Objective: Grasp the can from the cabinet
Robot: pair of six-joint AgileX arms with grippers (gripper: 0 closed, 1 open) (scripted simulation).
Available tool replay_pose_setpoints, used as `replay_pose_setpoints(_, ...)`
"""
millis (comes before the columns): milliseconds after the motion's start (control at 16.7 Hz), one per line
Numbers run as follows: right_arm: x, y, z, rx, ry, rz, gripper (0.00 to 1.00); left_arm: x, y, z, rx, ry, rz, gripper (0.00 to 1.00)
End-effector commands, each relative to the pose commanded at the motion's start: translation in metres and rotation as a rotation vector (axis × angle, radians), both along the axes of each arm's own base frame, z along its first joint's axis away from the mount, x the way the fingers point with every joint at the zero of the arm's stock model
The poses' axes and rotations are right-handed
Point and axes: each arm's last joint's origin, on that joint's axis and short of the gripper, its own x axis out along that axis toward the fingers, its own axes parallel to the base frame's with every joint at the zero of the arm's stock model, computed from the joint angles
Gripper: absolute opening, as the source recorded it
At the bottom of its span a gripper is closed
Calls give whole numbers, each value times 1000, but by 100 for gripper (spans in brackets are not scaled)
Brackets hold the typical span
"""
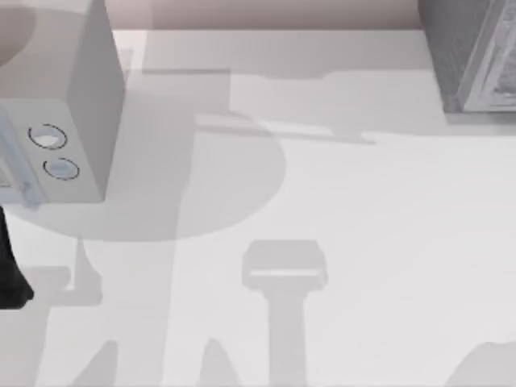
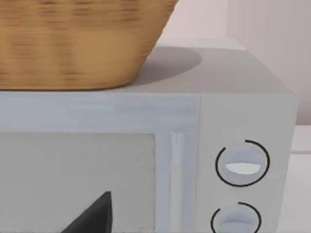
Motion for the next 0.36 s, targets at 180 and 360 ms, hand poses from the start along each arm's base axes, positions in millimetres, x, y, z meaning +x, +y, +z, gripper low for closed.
replay_pose_setpoints(180, 0, 0, 0, 0, 0, 0, 100, 0, 0, 0, 0, 0, 0, 100)
replay_pose_setpoints(360, 0, 0, 0, 0, 0, 0, 100, 0, 0, 0, 0, 0, 0, 100)
